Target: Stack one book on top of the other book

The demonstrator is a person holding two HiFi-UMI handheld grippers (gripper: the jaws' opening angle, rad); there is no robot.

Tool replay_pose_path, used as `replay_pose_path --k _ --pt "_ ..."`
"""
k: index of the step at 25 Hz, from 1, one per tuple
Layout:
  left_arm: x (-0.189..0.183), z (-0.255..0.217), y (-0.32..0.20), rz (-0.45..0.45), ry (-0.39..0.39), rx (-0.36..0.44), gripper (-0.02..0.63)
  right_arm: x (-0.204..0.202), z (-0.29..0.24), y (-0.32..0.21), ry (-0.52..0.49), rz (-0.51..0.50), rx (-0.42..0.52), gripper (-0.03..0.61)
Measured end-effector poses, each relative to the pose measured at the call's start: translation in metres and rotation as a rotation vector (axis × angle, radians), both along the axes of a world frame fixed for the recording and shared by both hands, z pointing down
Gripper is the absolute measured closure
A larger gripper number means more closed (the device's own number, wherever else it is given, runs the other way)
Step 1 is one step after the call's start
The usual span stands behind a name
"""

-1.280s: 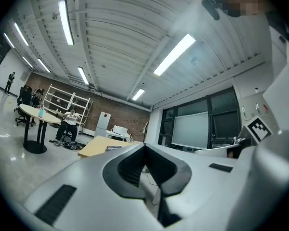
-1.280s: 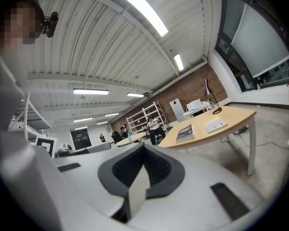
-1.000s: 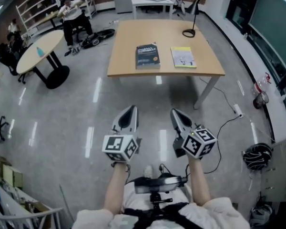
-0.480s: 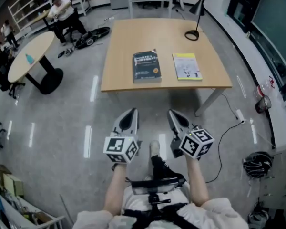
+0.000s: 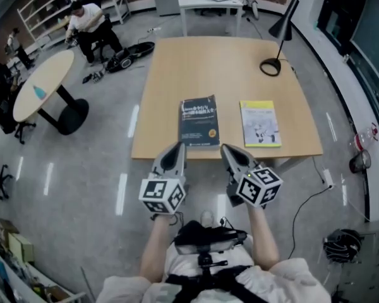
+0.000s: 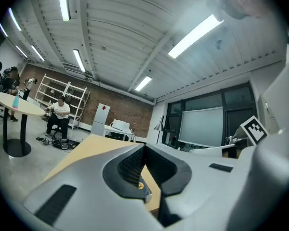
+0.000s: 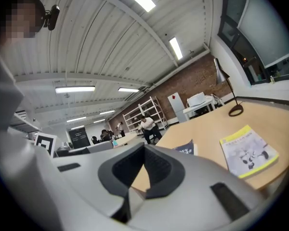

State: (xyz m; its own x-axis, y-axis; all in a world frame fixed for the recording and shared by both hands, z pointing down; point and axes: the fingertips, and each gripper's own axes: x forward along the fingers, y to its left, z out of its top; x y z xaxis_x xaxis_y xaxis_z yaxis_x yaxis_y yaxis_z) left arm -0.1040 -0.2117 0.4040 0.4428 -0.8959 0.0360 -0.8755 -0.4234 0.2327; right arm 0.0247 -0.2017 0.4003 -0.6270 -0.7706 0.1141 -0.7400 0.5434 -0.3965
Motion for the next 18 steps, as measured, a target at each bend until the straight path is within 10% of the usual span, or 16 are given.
replay_pose_path --k 18 --pt "-0.007 0.097 -0.117 0.014 -0.119 -0.258 0.606 -0.023 0.079 -0.119 0.107 0.003 -0.166 0.578"
